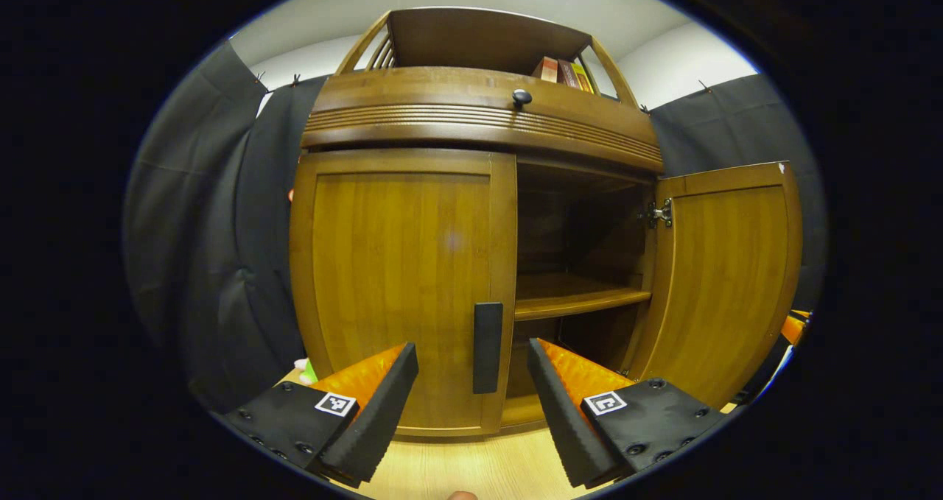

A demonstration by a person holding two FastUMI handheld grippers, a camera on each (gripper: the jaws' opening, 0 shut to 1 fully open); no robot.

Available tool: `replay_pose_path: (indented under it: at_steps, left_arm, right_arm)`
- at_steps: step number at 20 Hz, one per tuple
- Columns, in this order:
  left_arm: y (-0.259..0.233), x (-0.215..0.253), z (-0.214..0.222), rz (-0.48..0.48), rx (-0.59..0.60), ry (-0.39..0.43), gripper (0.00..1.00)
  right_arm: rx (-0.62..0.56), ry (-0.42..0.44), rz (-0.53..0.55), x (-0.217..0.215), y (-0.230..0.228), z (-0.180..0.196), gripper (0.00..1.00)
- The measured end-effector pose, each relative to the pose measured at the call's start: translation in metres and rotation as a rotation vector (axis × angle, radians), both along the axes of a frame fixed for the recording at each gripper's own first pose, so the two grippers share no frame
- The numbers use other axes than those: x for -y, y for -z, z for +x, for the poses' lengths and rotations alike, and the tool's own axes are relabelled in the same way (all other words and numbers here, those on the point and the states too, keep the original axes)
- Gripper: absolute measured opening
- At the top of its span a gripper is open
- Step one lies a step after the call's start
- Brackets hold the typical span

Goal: Open the right door of the double-door shoe cabinet with the right hand, and open the left door with the left hand.

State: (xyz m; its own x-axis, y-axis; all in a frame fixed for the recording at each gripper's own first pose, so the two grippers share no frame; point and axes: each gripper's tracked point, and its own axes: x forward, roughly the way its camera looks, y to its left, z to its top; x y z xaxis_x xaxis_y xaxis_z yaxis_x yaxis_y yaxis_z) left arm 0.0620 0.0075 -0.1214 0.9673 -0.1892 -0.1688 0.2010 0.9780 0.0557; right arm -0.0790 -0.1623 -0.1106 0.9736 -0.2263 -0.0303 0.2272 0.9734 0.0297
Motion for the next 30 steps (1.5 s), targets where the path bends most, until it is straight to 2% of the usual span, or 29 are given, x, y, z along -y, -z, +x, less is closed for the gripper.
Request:
replay_pose_path:
  at_steps: [2,3,8,9,10,11,12,14,15,16,17,19,20,21,23,24,25,26,28,29,30]
  left_arm:
    - [0.008,0.004,0.011,0.006,-0.015,0.005,0.98]
    - [0.014,0.008,0.018,0.01,-0.02,0.011,0.97]
    - [0.036,0.025,0.046,0.03,-0.043,0.029,0.95]
    - [0.037,0.027,0.051,0.035,-0.041,0.028,0.96]
    - [0.038,0.028,0.055,0.04,-0.037,0.031,0.99]
    - [0.038,0.029,0.059,0.045,-0.029,0.028,0.96]
    - [0.038,0.028,0.064,0.049,-0.021,0.024,0.97]
    - [0.041,0.026,0.071,0.059,-0.018,0.014,0.95]
    - [0.042,0.024,0.075,0.063,-0.016,0.008,0.92]
    - [0.043,0.023,0.078,0.065,-0.016,0.0,0.92]
    - [0.045,0.023,0.08,0.066,-0.019,0.0,0.83]
    - [0.049,0.022,0.085,0.069,-0.027,-0.011,0.73]
    - [0.051,0.02,0.087,0.075,-0.031,-0.018,0.69]
    - [0.053,0.021,0.088,0.08,-0.037,-0.019,0.69]
    - [0.054,0.021,0.093,0.077,-0.042,-0.03,0.59]
    - [0.055,0.022,0.092,0.076,-0.042,-0.032,0.54]
    - [0.055,0.019,0.093,0.077,-0.042,-0.04,0.47]
    - [0.053,0.02,0.092,0.066,-0.037,-0.041,0.39]
    - [0.054,0.019,0.092,0.064,-0.042,-0.045,0.39]
    - [0.054,0.019,0.092,0.065,-0.045,-0.042,0.39]
    - [0.056,0.019,0.092,0.069,-0.051,-0.034,0.38]
  right_arm:
    - [0.001,0.004,-0.01,0.0,0.0,0.002,0.63]
    - [0.004,0.008,-0.017,0.001,-0.002,0.002,0.77]
    - [0.019,0.034,-0.045,0.006,-0.006,0.003,0.9]
    - [0.022,0.032,-0.045,0.005,-0.007,0.002,0.8]
    - [0.024,0.031,-0.045,0.005,-0.007,0.002,0.8]
    - [0.025,0.033,-0.05,0.006,-0.008,0.001,0.7]
    - [0.026,0.033,-0.055,0.006,-0.008,0.0,0.83]
    - [0.025,0.034,-0.058,0.007,-0.007,0.001,0.84]
    - [0.024,0.036,-0.058,0.007,-0.007,0.0,0.95]
    - [0.024,0.036,-0.057,0.008,-0.007,0.001,0.86]
    - [0.024,0.036,-0.055,0.008,-0.006,0.0,0.86]
    - [0.024,0.035,-0.052,0.008,-0.006,0.0,0.86]
    - [0.026,0.036,-0.051,0.01,-0.006,0.0,0.97]
    - [0.028,0.041,-0.051,0.011,-0.006,0.0,0.97]
    - [0.025,0.047,-0.052,0.013,-0.005,0.001,0.97]
    - [0.023,0.047,-0.051,0.013,-0.004,0.001,0.86]
    - [0.022,0.045,-0.051,0.011,-0.004,0.001,0.97]
    - [0.02,0.044,-0.052,0.011,-0.004,0.001,0.97]
    - [0.015,0.042,-0.051,0.01,-0.003,0.001,0.97]
    - [0.012,0.043,-0.049,0.009,-0.002,0.001,0.86]
    - [0.01,0.045,-0.048,0.009,-0.002,0.001,0.86]
